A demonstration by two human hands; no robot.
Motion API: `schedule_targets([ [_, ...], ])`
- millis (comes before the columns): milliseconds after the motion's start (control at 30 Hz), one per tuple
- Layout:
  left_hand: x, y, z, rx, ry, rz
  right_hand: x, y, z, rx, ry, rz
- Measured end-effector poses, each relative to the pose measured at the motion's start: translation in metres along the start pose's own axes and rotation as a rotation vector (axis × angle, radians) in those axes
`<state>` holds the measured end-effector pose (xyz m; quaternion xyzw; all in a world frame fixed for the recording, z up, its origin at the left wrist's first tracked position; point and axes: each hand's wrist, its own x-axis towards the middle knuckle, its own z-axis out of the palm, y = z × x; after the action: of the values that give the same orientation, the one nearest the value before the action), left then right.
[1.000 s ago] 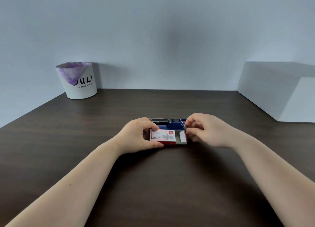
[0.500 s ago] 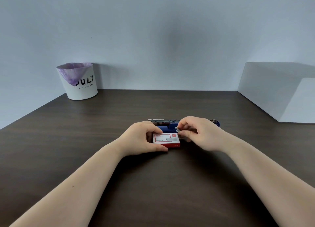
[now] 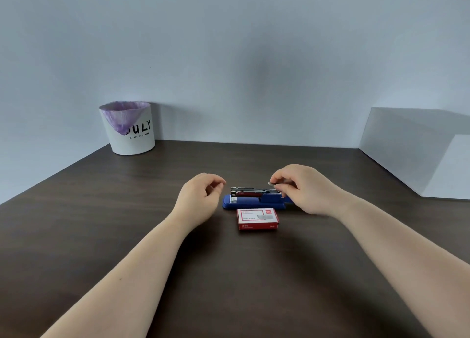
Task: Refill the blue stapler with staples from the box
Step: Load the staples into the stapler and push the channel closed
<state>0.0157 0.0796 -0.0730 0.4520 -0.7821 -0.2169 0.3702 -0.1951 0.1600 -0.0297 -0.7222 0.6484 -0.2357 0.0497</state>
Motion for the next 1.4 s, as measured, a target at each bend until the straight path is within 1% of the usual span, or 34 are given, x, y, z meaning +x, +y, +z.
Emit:
schedule_targets([
  [67,0.003,-0.005,0.002,0.065,-0.046,-0.003,0.010,-0.004,0.000,-0.041,-0.017,-0.022],
  [200,0.006,-0.012,0.006,0.089,-0.177,0.012,0.024,-0.007,0.007,-0.075,-0.074,-0.035],
  [267,0.008,-0.013,0.009,0.164,-0.245,0.061,0.027,-0.005,0.013,-0.110,-0.110,-0.048],
  [333,0.010,-0.014,0.011,0.210,-0.274,0.096,0.028,-0.003,0.016,-0.124,-0.128,-0.053],
  [633,0.013,-0.022,0.013,0.214,-0.268,0.085,0.028,-0.001,0.023,-0.118,-0.074,-0.061],
  [833,0.014,-0.023,0.013,0.207,-0.265,0.072,0.030,-0.005,0.026,-0.163,-0.082,-0.113],
  [1000,0.013,-0.023,0.013,0.211,-0.267,0.070,0.030,-0.007,0.029,-0.063,-0.042,-0.049],
  [1067,0.013,-0.023,0.012,0.210,-0.266,0.073,0.028,-0.004,0.030,-0.042,-0.001,-0.032],
  [1167,0.014,-0.023,0.012,0.202,-0.267,0.067,0.026,0.002,0.027,-0.039,0.136,-0.034],
  [1200,0.014,-0.023,0.012,0.200,-0.266,0.068,0.025,0.003,0.025,-0.057,0.141,-0.027],
  [1333,0.013,-0.022,0.013,0.202,-0.265,0.072,0.020,0.006,0.023,-0.195,0.001,-0.031],
  [1400,0.013,-0.022,0.012,0.200,-0.267,0.070,0.021,0.004,0.024,-0.230,-0.041,-0.043],
])
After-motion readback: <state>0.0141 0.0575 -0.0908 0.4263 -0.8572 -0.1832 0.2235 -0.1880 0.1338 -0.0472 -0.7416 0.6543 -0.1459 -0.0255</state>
